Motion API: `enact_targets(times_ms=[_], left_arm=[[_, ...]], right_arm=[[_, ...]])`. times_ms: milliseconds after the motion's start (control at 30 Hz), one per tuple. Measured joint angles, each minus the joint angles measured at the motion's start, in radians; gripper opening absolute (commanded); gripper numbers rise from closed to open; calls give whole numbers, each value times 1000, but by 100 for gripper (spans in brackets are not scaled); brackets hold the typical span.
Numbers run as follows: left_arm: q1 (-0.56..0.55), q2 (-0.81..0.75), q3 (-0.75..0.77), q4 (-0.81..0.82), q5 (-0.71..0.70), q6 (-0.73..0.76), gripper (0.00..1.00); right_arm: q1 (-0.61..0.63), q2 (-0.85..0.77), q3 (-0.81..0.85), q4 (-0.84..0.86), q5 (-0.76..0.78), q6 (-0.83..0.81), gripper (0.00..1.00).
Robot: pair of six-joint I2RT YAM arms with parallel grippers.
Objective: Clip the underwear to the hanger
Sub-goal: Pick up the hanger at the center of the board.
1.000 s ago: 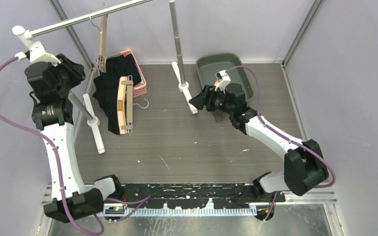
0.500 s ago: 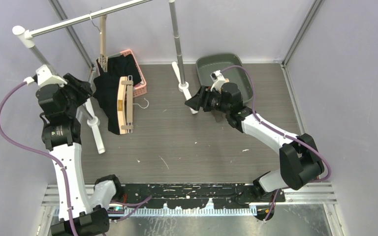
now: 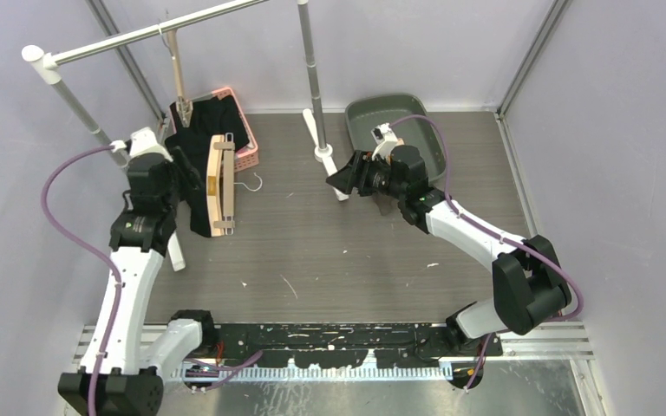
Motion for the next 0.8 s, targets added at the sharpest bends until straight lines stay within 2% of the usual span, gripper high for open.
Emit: enact_targets(times_ms=[133, 367, 633, 800], left_arm=[[-130, 68, -18, -12, -146, 36, 59], [-253, 214, -47, -22, -322, 67, 60], [-365, 394, -45, -4, -511, 76, 83], [-412, 566, -13, 16, -591, 93, 89]], right_arm=[[0, 0, 0, -2, 9, -6, 68], [0, -15, 0, -19, 37, -24, 68], [-10, -49, 0, -27, 46, -31, 69], [-23, -65, 0, -32, 45, -36, 69]])
